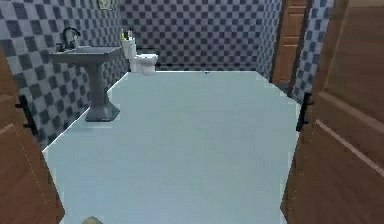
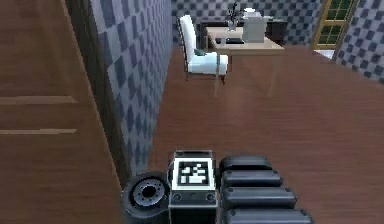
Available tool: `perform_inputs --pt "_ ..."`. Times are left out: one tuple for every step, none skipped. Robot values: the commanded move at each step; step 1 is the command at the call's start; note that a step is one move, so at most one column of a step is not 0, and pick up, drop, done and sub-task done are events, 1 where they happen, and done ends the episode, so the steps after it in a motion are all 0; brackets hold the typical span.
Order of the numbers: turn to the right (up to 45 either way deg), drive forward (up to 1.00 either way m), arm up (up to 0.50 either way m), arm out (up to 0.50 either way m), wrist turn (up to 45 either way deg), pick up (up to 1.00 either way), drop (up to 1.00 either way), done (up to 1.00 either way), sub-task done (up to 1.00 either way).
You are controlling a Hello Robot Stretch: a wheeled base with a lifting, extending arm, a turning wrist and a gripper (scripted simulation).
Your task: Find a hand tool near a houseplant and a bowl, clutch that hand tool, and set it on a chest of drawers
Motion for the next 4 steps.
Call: perform_inputs --pt "0.0 1.00 0.00 0.00 0.0 0.00 0.00 0.00 0.00" --pt "6.0 0.00 0.00 0.00 0.0 0.00 0.00 0.00 0.00" --pt "0.0 0.40 0.00 0.00 0.0 0.00 0.00 0.00 0.00" --pt "18.0 0.00 0.00 0.00 0.0 0.00 0.00 0.00 0.00"
